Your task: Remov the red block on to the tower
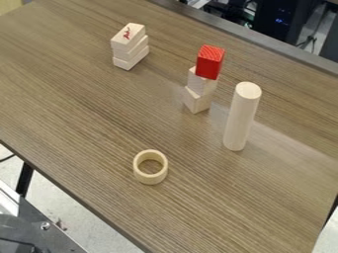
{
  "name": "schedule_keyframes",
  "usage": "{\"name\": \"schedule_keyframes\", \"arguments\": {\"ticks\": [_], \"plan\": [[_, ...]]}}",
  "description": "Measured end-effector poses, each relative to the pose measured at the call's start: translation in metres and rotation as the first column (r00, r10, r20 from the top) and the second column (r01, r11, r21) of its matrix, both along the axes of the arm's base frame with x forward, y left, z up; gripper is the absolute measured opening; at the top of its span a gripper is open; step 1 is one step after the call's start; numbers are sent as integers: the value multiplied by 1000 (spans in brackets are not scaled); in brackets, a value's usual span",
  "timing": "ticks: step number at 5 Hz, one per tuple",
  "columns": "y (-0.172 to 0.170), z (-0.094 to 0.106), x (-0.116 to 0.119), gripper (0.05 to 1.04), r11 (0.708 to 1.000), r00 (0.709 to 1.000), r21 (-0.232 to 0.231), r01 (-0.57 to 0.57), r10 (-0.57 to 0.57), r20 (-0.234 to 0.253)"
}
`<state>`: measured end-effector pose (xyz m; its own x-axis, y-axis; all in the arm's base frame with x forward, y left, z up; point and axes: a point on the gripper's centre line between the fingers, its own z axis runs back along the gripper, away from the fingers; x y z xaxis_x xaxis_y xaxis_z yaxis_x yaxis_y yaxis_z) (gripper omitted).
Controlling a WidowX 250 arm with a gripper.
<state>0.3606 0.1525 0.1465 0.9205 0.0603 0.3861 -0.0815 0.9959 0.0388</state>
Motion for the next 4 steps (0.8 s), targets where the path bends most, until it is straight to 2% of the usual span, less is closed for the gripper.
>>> {"name": "schedule_keyframes", "arguments": {"ticks": [1, 2, 3, 4], "plan": [[-1, -14, -2, 1001, 1000, 999, -20, -1, 0, -35], [-43, 10, 4, 1001, 993, 994, -52, 108, -107, 23], [-94, 36, 6, 1001, 973, 971, -40, 228, -224, 86], [-143, 43, 7, 1001, 957, 957, -66, 283, -277, 89]]}}
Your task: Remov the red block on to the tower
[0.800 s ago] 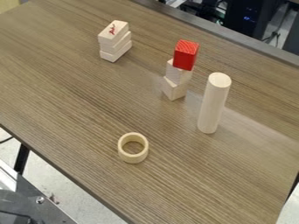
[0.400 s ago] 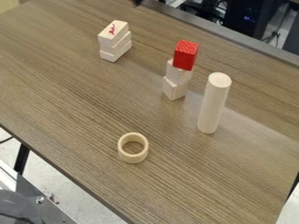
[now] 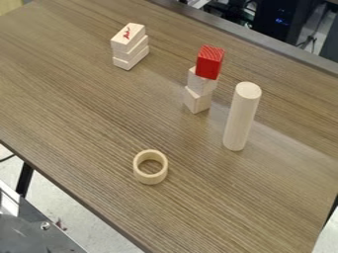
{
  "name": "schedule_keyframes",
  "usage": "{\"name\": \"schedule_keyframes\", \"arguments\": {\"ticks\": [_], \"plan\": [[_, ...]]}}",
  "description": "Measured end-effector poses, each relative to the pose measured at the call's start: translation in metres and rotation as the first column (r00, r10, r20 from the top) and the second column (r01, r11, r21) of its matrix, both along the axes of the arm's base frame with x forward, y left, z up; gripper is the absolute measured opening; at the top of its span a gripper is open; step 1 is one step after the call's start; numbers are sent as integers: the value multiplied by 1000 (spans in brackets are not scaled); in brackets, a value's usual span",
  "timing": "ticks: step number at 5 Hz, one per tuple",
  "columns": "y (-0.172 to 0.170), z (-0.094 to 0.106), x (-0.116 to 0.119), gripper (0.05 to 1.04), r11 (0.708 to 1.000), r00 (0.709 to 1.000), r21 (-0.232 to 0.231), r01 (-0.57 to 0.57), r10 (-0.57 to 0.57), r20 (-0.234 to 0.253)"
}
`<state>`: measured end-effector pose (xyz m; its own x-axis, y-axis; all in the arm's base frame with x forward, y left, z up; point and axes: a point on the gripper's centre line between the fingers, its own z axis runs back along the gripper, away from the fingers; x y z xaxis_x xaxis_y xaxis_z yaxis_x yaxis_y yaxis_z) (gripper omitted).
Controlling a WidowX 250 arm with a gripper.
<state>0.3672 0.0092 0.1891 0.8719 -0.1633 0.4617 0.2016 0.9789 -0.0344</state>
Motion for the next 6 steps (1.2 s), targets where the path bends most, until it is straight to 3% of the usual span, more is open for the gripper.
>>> {"name": "schedule_keyframes", "arguments": {"ticks": [1, 3, 5, 6], "plan": [[-34, 2, -5, 1001, 1000, 999, 6, 4, -4, -44], [-36, -30, -14, 1001, 989, 979, 82, -122, 134, -156], [-27, -31, -11, 1001, 960, 956, 111, -255, 268, -121], [-26, -32, -11, 1001, 936, 928, 81, -343, 351, -127]]}}
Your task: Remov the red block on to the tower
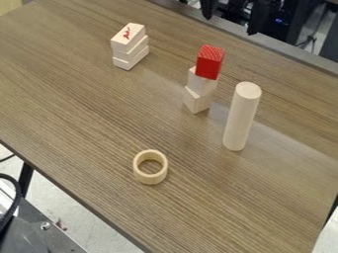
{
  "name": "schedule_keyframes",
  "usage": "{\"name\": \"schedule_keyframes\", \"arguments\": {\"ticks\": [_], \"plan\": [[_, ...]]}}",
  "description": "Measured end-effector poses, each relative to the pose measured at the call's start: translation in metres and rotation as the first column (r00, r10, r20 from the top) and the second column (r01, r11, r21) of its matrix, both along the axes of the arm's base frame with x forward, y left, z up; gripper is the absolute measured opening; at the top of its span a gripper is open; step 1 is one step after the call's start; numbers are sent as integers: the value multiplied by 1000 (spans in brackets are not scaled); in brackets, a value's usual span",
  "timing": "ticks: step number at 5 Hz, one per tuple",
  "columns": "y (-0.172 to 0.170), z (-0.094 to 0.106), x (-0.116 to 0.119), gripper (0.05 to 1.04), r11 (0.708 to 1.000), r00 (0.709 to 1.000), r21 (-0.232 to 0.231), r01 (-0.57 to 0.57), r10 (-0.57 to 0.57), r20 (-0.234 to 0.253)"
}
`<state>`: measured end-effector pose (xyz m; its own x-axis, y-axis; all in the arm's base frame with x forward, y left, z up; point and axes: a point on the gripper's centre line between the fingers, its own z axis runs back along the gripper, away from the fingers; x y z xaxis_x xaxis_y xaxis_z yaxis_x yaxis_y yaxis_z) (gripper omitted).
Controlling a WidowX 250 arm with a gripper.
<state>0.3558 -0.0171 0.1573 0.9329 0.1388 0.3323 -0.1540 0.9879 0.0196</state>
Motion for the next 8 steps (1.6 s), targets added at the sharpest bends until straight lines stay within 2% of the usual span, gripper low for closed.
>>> {"name": "schedule_keyframes", "arguments": {"ticks": [1, 2, 3, 6, 8], "plan": [[1, -6, -7, 1001, 998, 998, -43, -41, 39, -40], [1, -9, -10, 1001, 998, 998, -41, -43, 41, -56], [8, -25, -16, 1001, 998, 993, -24, -55, 52, -101], [15, -32, -15, 1001, 998, 991, -22, -65, 62, -114], [17, -46, -15, 1001, 998, 988, -21, -63, 59, -143]]}}
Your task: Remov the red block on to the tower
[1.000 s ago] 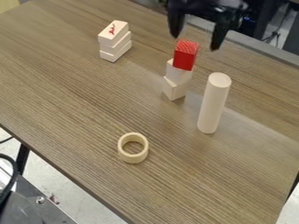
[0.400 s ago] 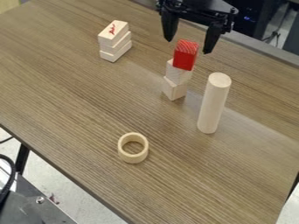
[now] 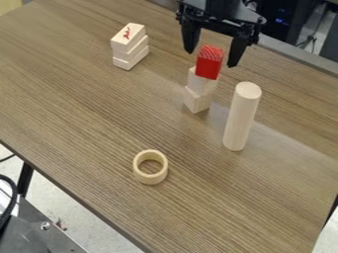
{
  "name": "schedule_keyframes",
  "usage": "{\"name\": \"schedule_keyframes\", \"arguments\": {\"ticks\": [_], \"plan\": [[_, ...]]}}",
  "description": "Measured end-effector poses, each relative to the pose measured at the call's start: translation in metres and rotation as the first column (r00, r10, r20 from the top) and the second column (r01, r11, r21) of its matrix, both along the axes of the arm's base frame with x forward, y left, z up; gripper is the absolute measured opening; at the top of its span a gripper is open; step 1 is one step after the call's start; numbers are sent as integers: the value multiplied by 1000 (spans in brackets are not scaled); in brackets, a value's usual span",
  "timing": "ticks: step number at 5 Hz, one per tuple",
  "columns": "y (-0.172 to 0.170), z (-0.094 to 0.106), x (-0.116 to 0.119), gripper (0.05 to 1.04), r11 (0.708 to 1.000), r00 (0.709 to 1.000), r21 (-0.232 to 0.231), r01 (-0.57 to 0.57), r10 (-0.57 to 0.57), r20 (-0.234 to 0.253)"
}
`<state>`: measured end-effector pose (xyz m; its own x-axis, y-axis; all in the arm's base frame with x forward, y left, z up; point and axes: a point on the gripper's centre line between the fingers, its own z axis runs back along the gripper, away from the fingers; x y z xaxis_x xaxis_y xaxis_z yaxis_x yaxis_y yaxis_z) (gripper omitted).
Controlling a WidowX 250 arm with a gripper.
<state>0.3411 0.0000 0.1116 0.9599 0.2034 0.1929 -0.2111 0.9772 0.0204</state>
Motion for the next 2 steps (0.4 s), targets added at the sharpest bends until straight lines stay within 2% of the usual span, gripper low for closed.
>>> {"name": "schedule_keyframes", "arguments": {"ticks": [1, 2], "plan": [[-1, -8, 1, 948, 1000, 1000, -2, 8, -8, -10], [-1, -12, 1, 666, 1000, 1000, -4, 12, -12, -6]]}}
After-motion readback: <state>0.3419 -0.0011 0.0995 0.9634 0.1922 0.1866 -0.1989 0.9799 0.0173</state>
